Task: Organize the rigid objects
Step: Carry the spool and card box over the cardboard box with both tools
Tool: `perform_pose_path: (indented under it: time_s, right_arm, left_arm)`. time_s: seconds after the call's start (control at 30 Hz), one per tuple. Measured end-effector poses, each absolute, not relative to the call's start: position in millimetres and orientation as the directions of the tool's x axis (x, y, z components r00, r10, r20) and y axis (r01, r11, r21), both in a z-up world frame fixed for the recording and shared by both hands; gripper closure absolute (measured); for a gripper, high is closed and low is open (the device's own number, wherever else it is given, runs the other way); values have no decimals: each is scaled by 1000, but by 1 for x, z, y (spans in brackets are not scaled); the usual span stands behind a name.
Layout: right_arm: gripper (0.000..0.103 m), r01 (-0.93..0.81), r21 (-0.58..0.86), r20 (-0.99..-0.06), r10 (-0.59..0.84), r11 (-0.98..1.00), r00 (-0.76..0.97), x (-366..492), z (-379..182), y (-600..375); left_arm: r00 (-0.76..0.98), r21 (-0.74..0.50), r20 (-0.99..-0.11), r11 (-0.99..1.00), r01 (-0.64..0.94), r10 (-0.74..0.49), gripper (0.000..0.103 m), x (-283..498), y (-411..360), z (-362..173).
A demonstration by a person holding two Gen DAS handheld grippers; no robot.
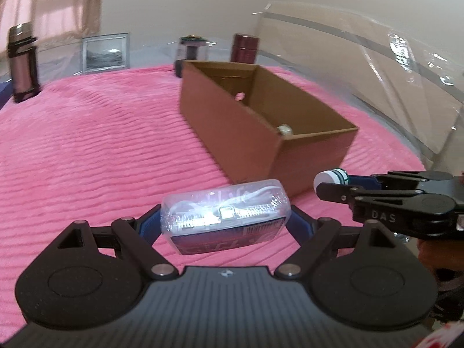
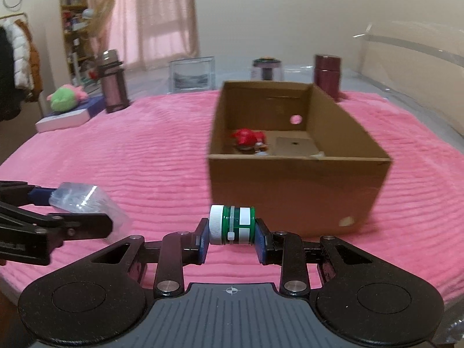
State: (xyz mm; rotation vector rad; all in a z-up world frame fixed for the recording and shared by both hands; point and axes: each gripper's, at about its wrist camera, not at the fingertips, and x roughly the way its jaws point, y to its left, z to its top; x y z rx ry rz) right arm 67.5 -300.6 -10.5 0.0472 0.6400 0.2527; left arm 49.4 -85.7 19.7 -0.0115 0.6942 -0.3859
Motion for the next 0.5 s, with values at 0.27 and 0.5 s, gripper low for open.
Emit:
perform_pose_path:
  time_s: [0.27,0.5]
  right_arm:
    - [74,-132,118,-557,175,984,812,61,4,-341]
    - [74,-107,118,-536,154,987,830,60,12,-358]
  left_arm:
    - [678,-124,-605,890,438,-418,18,59,-127,35]
    - [669,-89,-599,867,491,-441,18,66,-149,45]
